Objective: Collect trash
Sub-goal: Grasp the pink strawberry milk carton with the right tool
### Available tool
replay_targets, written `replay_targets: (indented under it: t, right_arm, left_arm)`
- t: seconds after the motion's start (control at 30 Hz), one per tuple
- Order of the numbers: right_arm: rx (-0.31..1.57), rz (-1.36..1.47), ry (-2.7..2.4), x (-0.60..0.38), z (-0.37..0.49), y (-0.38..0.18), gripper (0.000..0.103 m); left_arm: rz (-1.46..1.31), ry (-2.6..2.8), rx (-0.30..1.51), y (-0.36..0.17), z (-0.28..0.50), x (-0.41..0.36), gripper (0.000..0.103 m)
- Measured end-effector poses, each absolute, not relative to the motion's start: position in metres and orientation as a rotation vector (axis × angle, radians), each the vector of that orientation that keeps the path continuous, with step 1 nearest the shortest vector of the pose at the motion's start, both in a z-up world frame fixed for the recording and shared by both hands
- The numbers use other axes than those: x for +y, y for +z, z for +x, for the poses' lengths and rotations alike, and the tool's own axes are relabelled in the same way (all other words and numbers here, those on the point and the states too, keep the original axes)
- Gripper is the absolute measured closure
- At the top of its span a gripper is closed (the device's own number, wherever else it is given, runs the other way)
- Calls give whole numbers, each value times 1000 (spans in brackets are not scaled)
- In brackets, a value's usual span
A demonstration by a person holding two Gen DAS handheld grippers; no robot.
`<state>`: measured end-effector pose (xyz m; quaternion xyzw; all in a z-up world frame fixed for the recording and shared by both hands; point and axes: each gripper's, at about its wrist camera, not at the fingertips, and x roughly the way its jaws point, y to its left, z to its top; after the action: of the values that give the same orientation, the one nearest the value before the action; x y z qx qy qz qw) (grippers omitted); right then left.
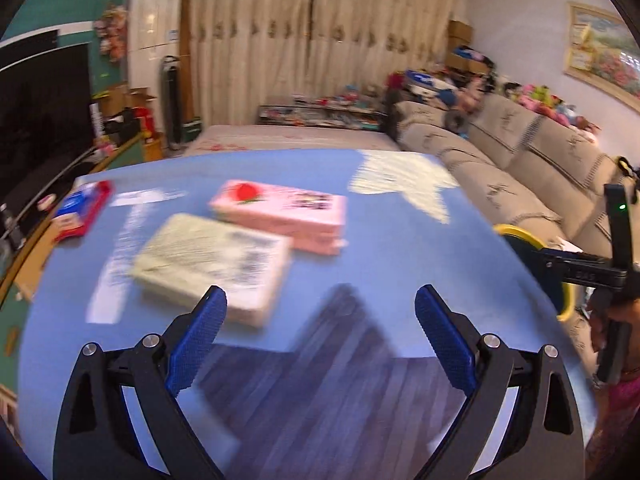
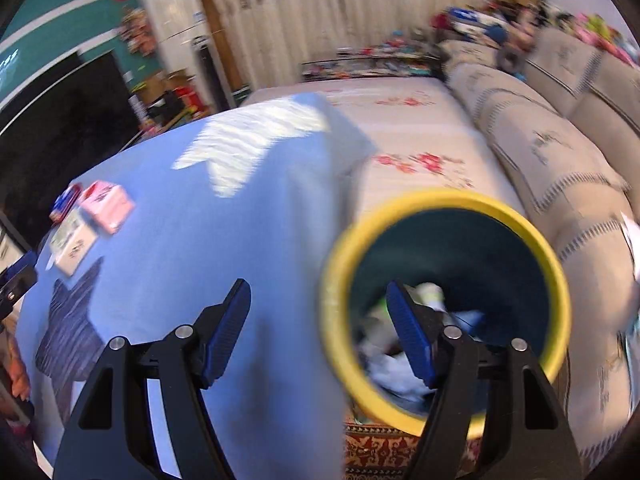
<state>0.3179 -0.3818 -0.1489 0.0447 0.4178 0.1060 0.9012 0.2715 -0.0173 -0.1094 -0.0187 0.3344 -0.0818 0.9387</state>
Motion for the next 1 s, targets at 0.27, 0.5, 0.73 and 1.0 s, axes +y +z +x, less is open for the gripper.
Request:
replay_targets:
  t: [0.27, 0.5, 0.73, 1.0]
  right_arm:
    - [856, -71, 474, -252, 364, -139, 36]
    - [855, -181, 556, -189, 392, -150, 31]
    - [834, -240, 627, -158, 410, -153, 25]
    - [842, -226, 680, -145, 434, -157, 25]
  left_arm:
    - [-117, 21, 598, -107, 272, 68, 8]
    - [-149, -16, 635, -121, 277, 67, 8]
    - [-167, -38, 626, -119, 275, 66, 8]
    - [-162, -46, 628, -119, 271, 61, 8]
